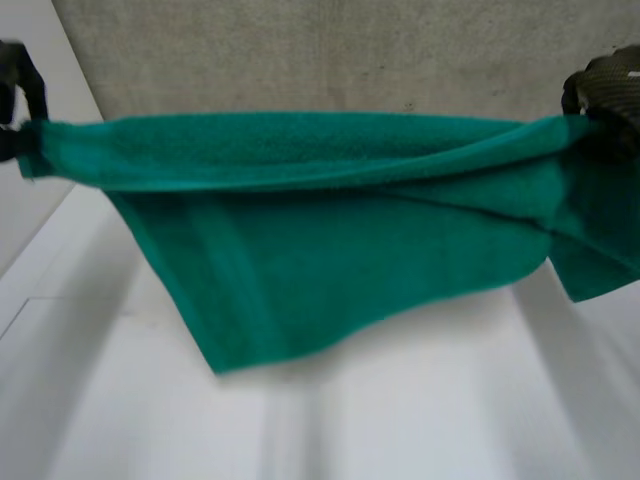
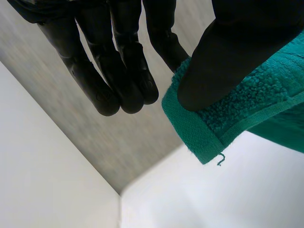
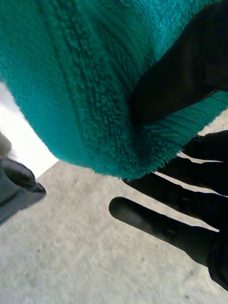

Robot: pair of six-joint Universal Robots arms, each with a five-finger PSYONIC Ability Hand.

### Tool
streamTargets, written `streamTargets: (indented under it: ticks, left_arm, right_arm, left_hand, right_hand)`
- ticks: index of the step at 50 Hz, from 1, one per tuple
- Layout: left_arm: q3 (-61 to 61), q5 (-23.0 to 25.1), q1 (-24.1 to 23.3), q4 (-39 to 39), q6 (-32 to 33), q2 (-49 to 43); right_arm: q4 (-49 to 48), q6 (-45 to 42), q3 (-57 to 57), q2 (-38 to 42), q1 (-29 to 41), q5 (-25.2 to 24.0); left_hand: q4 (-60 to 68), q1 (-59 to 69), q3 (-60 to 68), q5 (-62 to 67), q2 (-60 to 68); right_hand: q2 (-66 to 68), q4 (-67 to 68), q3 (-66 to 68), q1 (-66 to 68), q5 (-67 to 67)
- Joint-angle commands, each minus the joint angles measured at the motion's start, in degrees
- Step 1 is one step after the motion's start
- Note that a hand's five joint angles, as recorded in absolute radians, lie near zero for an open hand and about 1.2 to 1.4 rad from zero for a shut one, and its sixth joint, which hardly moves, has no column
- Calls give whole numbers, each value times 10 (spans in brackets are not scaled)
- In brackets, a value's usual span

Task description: Fold the laundry.

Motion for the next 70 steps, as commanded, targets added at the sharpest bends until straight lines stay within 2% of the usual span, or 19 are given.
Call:
streamTargets:
  ticks: [1, 6, 9, 12, 14, 17, 18, 21, 22, 24, 27, 31, 37, 45, 49, 54, 61, 66, 70]
  left_arm:
    - [16, -31, -30, -16, 13, -142]
    - [67, -61, -65, -18, 30, -262]
    - [121, -79, -77, -20, 36, -310]
    - [221, -113, -85, -38, 35, -359]
    - [312, -138, -84, -61, 35, -370]
    - [397, -159, -81, -77, 32, -370]
    - [441, -168, -76, -78, 28, -366]
    - [482, -175, -68, -67, 14, -355]
    - [493, -174, -67, -52, 4, -347]
    - [488, -171, -66, -36, -7, -338]
    - [447, -167, -67, 0, -27, -320]
    - [365, -153, -71, 62, -36, -305]
    - [230, -131, -83, 136, -34, -303]
    - [51, -138, -92, 195, -19, -351]
    - [8, -136, -91, 211, -1, -370]
    - [-21, -130, -89, 216, 19, -365]
    - [-62, -129, -85, 176, 59, -313]
    - [-111, -121, -55, 91, 113, -258]
    - [-151, -96, -22, -1, 191, -211]
  right_arm:
    - [38, -64, -5, 96, 23, 27]
    - [70, -124, -33, 196, 56, 45]
    - [71, -118, -76, 232, 77, 55]
    - [50, -98, -166, 272, 93, 71]
    - [-10, -73, -250, 291, 98, 85]
    - [-99, -30, -311, 298, 96, 103]
    - [-171, 16, -318, 293, 92, 121]
    - [-289, 80, -300, 277, 87, 140]
    - [-367, 112, -276, 260, 88, 147]
    - [-417, 116, -245, 240, 89, 147]
    - [-468, 114, -180, 207, 90, 129]
    - [-487, 114, -125, 207, 104, 108]
    - [-444, 105, -74, 230, 112, 75]
    - [-345, 24, 13, 301, 114, 57]
    - [-294, -45, 52, 325, 103, 58]
    - [-248, -81, 77, 325, 92, 58]
    - [-163, -109, 97, 263, 75, 62]
    - [-52, -141, 129, 187, 51, 71]
    - [69, -209, 171, 117, 17, 80]
  left_hand:
    - [113, 144, 118, 123, 114]
    - [113, 144, 118, 123, 114]
    - [113, 144, 118, 123, 114]
    - [113, 144, 118, 123, 114]
    - [113, 144, 118, 123, 114]
    - [113, 144, 118, 123, 114]
    - [113, 144, 118, 123, 114]
    - [113, 144, 118, 123, 114]
    - [113, 144, 118, 123, 114]
    - [113, 144, 118, 123, 114]
    - [113, 144, 118, 123, 114]
    - [113, 144, 118, 123, 114]
    - [113, 144, 118, 123, 114]
    - [113, 144, 118, 123, 114]
    - [113, 144, 118, 123, 114]
    - [113, 144, 118, 123, 114]
    - [113, 144, 118, 123, 114]
    - [113, 144, 118, 123, 114]
    - [113, 144, 118, 123, 114]
  right_hand:
    - [129, 115, 120, 168, 135]
    - [129, 115, 120, 168, 135]
    - [129, 115, 120, 168, 135]
    - [129, 115, 120, 168, 135]
    - [129, 115, 120, 168, 135]
    - [129, 115, 120, 168, 135]
    - [129, 115, 120, 168, 135]
    - [129, 115, 120, 168, 135]
    - [129, 115, 120, 168, 135]
    - [129, 115, 120, 168, 135]
    - [129, 115, 120, 168, 135]
    - [129, 115, 120, 168, 135]
    - [129, 115, 120, 168, 135]
    - [129, 115, 120, 168, 135]
    - [129, 115, 120, 168, 135]
    - [129, 115, 120, 168, 135]
    - [129, 115, 120, 168, 135]
    - [129, 115, 120, 168, 135]
    - [129, 115, 120, 168, 135]
